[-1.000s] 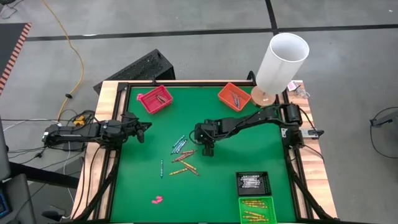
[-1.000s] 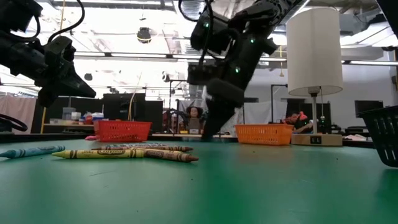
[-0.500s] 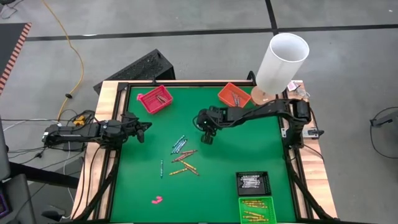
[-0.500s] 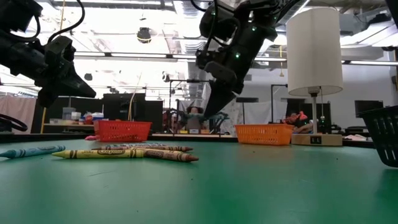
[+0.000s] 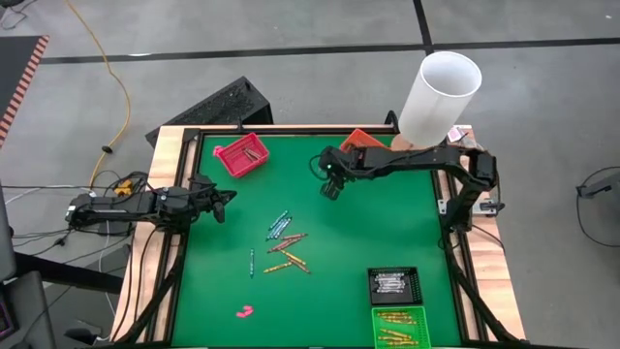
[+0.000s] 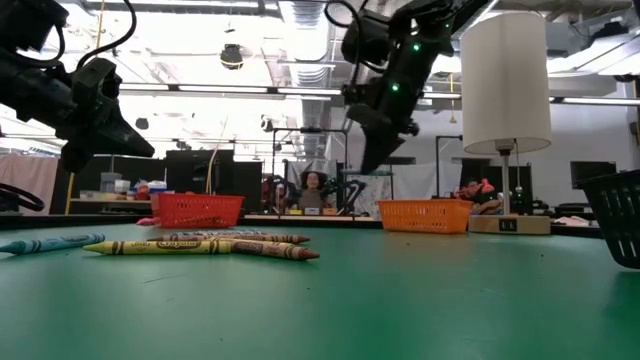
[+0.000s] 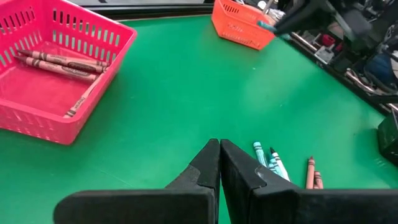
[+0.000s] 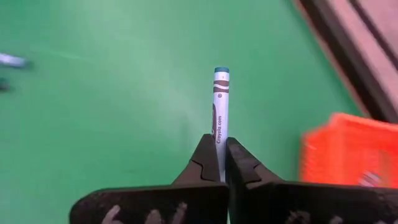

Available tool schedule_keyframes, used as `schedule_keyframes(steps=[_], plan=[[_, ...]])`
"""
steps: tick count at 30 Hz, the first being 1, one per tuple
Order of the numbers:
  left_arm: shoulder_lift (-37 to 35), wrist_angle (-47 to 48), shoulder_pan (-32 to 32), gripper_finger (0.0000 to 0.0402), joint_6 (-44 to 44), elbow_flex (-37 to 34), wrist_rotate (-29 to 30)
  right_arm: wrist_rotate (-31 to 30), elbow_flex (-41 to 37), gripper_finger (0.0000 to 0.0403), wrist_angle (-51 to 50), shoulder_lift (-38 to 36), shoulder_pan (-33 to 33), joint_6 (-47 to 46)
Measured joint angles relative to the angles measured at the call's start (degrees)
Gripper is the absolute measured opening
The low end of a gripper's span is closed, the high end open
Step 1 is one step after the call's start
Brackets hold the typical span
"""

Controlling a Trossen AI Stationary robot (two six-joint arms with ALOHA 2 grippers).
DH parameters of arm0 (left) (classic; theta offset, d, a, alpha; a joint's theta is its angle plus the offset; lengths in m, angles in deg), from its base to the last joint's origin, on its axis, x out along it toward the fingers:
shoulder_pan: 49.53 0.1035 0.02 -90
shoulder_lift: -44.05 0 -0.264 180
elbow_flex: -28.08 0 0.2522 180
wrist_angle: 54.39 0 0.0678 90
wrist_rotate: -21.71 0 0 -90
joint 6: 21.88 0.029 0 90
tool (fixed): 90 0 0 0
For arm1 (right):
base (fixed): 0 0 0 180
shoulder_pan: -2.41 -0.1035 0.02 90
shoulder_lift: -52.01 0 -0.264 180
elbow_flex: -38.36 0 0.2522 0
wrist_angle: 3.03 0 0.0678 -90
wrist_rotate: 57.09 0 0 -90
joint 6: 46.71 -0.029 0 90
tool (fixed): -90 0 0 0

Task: Sort crayons
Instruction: Put the blue crayon into the orange bin

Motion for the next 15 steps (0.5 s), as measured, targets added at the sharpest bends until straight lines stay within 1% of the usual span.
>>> schedule_keyframes(steps=[5, 11, 15], plan=[[0.0, -0.01, 0.01, 0.0, 0.02, 0.0, 0.0, -6.15, 0.0, 0.0001, -6.82, -0.63, 2.17, -2.01], [0.0, 0.01, 0.0, 0.0, 0.02, 0.0, 0.0, -12.43, 0.0, 0.0001, -13.72, -0.49, 4.74, -9.01], [0.0, 0.0, 0.0, 0.0, 0.04, 0.0, 0.0, -13.55, 0.0, 0.0001, -14.67, -0.42, 6.58, -11.64]])
